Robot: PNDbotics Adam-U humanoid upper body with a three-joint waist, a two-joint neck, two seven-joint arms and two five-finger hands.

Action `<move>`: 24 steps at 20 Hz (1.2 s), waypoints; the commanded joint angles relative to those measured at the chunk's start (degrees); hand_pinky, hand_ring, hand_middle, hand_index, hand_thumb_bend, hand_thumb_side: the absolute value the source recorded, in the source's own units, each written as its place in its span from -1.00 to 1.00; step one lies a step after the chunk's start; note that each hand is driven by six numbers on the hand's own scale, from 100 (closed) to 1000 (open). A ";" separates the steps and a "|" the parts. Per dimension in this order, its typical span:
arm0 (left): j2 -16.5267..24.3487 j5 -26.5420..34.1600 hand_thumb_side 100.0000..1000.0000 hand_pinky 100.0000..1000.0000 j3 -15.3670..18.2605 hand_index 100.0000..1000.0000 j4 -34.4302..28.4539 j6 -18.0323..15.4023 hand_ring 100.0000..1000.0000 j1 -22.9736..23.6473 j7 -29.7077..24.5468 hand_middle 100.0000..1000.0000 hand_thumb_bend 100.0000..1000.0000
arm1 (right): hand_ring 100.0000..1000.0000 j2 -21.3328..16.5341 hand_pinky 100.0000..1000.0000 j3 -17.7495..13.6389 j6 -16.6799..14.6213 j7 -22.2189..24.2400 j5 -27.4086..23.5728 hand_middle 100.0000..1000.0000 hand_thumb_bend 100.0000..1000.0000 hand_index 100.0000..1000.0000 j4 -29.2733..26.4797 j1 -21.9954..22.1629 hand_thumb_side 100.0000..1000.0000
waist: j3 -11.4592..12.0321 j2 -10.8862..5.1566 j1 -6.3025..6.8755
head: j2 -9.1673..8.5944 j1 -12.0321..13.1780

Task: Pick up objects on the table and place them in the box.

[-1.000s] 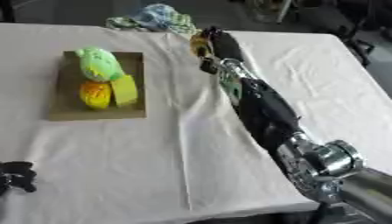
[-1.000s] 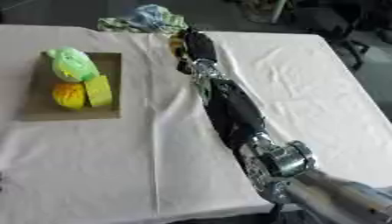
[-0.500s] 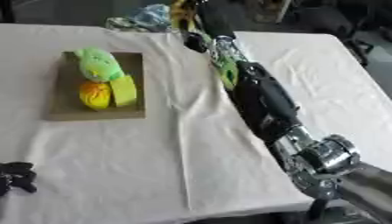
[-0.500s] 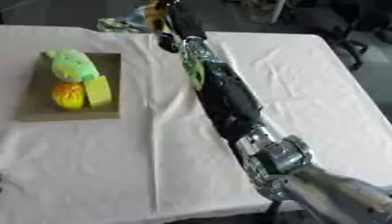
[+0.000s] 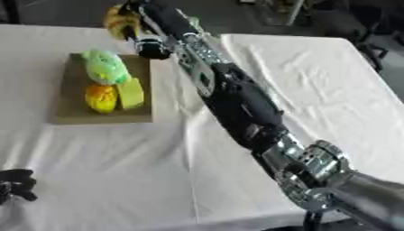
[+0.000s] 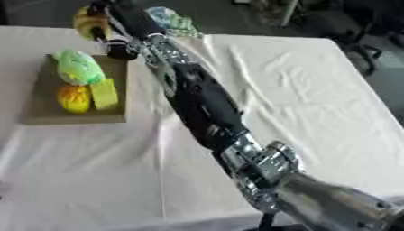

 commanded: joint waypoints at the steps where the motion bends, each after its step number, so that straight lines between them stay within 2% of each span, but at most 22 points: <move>1: 0.56 -0.28 1.00 0.57 -0.07 0.39 -0.08 0.11 -0.08 0.11 -0.24 0.05 -1.00 | -0.17 0.31 -0.09 2.36 -2.89 2.48 -2.09 -0.77 -1.00 -0.42 -3.81 -1.58 -1.00 | 0.19 -1.61 -0.41 | -0.19 -0.14; 5: 0.49 -0.28 1.00 0.57 -0.18 0.39 -0.06 0.09 -0.08 0.02 -0.38 0.05 -1.00 | -0.15 1.80 -0.06 4.77 -6.15 6.44 -3.26 -0.76 -1.00 -0.41 -5.23 -1.53 -1.00 | 0.36 -1.61 -0.39 | -0.19 -0.17; 8: 0.45 -0.32 1.00 0.57 -0.23 0.39 -0.02 0.11 -0.08 -0.06 -0.47 0.05 -1.00 | -0.11 3.20 -0.01 5.38 -8.16 9.04 -1.70 -0.73 -1.00 -0.39 -4.77 -1.11 -1.00 | 0.47 -1.51 -0.29 | -0.19 -0.34; 16: 0.49 -0.38 1.00 0.57 -0.30 0.39 0.02 0.14 -0.08 -0.08 -0.62 0.05 -1.00 | 0.02 5.35 0.14 4.73 -11.54 11.03 10.70 -0.63 -1.00 -0.33 -2.40 0.00 -1.00 | 0.34 -1.24 -0.20 | -0.19 -0.53; 24: 0.45 -0.36 1.00 0.57 -0.50 0.39 0.01 0.13 -0.08 -0.30 -0.85 0.05 -1.00 | 0.12 8.44 0.21 2.99 -11.39 9.02 22.41 -0.54 -1.00 -0.24 0.69 0.76 -1.00 | 0.53 -0.87 0.13 | -0.19 -0.91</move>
